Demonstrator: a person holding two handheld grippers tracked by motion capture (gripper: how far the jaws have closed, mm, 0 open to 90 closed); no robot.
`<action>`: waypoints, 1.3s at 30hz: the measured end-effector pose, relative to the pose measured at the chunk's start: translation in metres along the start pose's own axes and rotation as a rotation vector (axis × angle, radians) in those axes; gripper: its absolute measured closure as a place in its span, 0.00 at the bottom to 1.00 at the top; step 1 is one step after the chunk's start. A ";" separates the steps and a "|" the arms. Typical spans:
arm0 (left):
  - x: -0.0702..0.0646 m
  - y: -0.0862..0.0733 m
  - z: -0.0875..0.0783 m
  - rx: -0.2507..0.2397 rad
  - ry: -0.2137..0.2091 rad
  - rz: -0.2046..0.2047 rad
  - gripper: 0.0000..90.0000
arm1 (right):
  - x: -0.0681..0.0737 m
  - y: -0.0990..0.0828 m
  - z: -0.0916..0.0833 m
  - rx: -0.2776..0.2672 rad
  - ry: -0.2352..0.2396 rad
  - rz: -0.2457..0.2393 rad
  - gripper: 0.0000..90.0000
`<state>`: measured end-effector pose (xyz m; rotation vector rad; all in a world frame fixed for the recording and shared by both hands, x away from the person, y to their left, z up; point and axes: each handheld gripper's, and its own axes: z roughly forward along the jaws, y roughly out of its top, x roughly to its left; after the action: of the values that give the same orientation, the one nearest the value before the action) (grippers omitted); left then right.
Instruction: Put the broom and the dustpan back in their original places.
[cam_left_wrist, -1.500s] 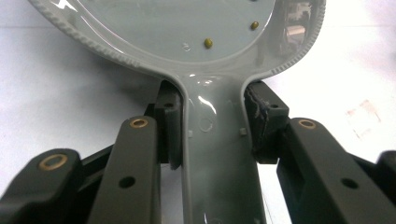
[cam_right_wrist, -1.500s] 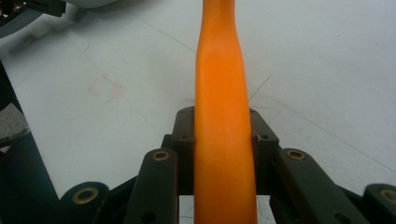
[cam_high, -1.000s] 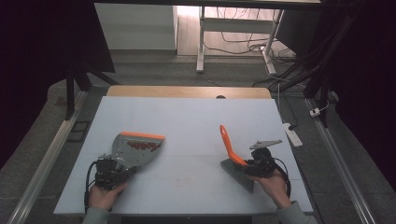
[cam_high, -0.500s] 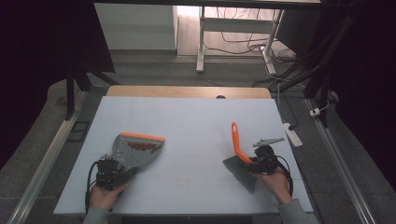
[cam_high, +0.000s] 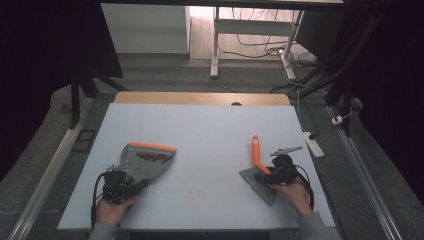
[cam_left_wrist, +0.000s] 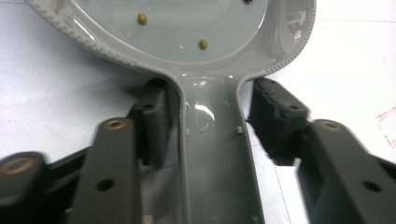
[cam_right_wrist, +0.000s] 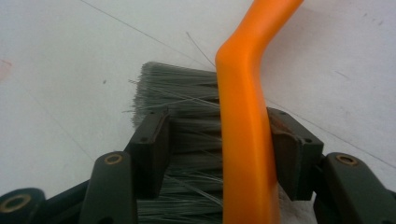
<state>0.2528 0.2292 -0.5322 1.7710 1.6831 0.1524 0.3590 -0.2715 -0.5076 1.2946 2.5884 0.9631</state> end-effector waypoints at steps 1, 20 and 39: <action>0.000 0.000 0.000 -0.001 -0.001 -0.001 0.47 | 0.000 0.000 0.000 -0.001 -0.003 0.000 0.48; 0.002 0.001 -0.018 -0.049 0.016 0.089 0.25 | 0.003 0.002 -0.007 -0.030 -0.060 -0.013 0.46; 0.010 -0.001 -0.034 -0.040 -0.028 0.211 0.32 | 0.035 0.003 -0.024 -0.050 0.047 -0.222 0.51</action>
<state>0.2364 0.2512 -0.5106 1.9095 1.4613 0.2516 0.3308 -0.2561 -0.4808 0.9589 2.6528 1.0205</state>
